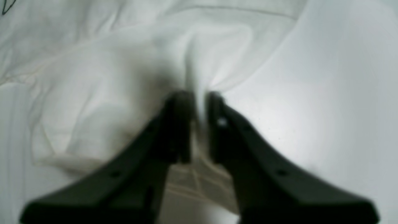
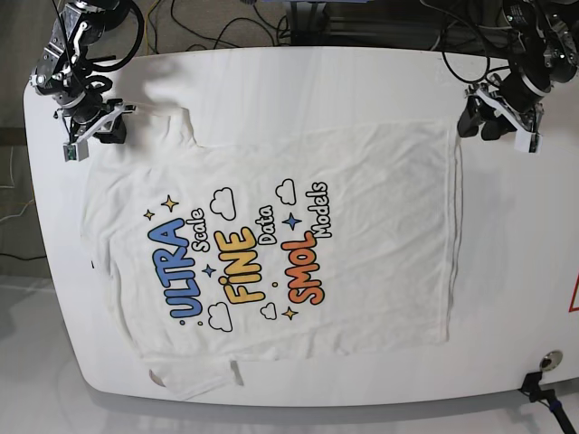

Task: Fold the T-shirt properly
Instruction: 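Grasp the shirt's shoulder edges with both grippers, then drag the grasped shoulders with both grippers, sliding the shirt along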

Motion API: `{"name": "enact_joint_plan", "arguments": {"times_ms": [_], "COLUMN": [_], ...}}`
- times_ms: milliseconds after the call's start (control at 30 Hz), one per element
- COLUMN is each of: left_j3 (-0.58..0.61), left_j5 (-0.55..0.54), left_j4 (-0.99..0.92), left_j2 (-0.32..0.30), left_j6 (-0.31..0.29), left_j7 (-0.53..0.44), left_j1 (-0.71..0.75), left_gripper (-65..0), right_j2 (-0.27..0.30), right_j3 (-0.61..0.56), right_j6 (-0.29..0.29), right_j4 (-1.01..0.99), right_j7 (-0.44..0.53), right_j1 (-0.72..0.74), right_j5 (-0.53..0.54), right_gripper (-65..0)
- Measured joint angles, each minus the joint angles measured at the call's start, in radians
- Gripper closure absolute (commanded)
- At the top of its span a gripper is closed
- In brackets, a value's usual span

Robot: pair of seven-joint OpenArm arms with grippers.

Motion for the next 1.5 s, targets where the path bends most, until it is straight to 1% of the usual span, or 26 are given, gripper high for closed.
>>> {"name": "enact_joint_plan", "arguments": {"times_ms": [33, 100, 267, 300, 400, 600, 867, 1033, 1133, 1167, 1233, 1267, 1300, 1333, 1367, 1400, 1500], "left_j3": [0.004, 0.008, 0.019, 0.021, 0.024, 0.059, 0.102, 0.117, 0.117, 0.114, 0.111, 0.111, 0.109, 0.107, 0.118, 0.133, 0.163], "left_j5": [-0.004, -0.011, -0.029, -0.027, -0.021, -0.001, -0.003, 0.021, 0.042, 0.047, 0.054, 0.063, 0.072, 0.076, 0.068, 0.07, 0.069], "left_j4": [0.001, 0.001, -0.013, -0.014, -0.029, -0.131, -0.286, -0.307, -0.306, -0.302, -0.299, -0.298, -0.298, -0.299, -0.299, -0.299, -0.301], "left_j2": [0.004, 0.005, 0.005, 0.006, 0.016, 0.013, 0.01, 0.011, 0.016, 0.02, 0.021, 0.021, 0.021, 0.021, 0.023, 0.024, 0.034], "left_j6": [0.005, 0.017, 0.02, 0.021, 0.028, 0.042, 0.039, 0.054, 0.055, 0.055, 0.058, 0.07, 0.073, 0.08, 0.077, 0.077, 0.072], "left_j7": [0.011, 0.019, 0.039, 0.046, 0.056, 0.037, -0.003, -0.021, -0.027, -0.027, -0.027, -0.032, -0.043, -0.047, -0.039, -0.034, -0.022], "left_j1": [0.0, -0.001, -0.01, -0.012, -0.032, -0.104, -0.211, -0.227, -0.234, -0.233, -0.235, -0.235, -0.232, -0.229, -0.23, -0.23, -0.236], "left_gripper": [-32.6, -33.0, -35.2, -33.6, -34.0, -34.2, -33.8, -33.7, -32.7, -31.3, -23.9, -20.3, -16.1, -10.4, -4.3, 0.0, 0.0], "right_j2": [0.0, 0.0, 0.0, 0.0, 0.003, 0.002, 0.003, 0.003, 0.003, 0.003, 0.003, 0.003, 0.003, 0.003, 0.006, 0.008, 0.018], "right_j3": [-0.001, -0.001, 0.0, 0.0, 0.002, 0.004, 0.004, 0.003, 0.004, 0.004, 0.004, 0.004, 0.004, 0.004, -0.002, -0.008, -0.024], "right_j6": [0.002, 0.002, 0.006, 0.006, 0.002, 0.001, 0.002, 0.002, 0.002, 0.002, 0.002, 0.002, 0.002, 0.002, 0.001, -0.002, -0.002], "right_j4": [0.0, -0.003, -0.005, -0.005, -0.011, -0.013, -0.017, -0.019, -0.023, -0.023, -0.023, -0.023, -0.023, -0.023, -0.024, -0.026, -0.029], "right_j7": [-0.001, 0.0, 0.001, 0.001, 0.012, 0.024, 0.027, 0.03, 0.032, 0.033, 0.033, 0.033, 0.033, 0.033, 0.058, 0.064, 0.079], "right_j1": [-0.002, -0.001, 0.001, 0.001, 0.001, -0.002, -0.002, -0.003, -0.002, -0.002, -0.002, -0.002, -0.002, -0.002, -0.002, -0.002, -0.002], "right_j5": [0.0, 0.001, 0.001, 0.001, 0.012, 0.019, 0.022, 0.023, 0.026, 0.026, 0.027, 0.026, 0.027, 0.027, 0.025, 0.022, 0.019], "right_gripper": [0.0, 0.0, 0.0, -0.6, -0.6, -0.6, -0.7, -0.5, -0.6, -0.6, -0.4, -0.3, 0.0, 0.0, 0.0, 0.0, 0.0]}}
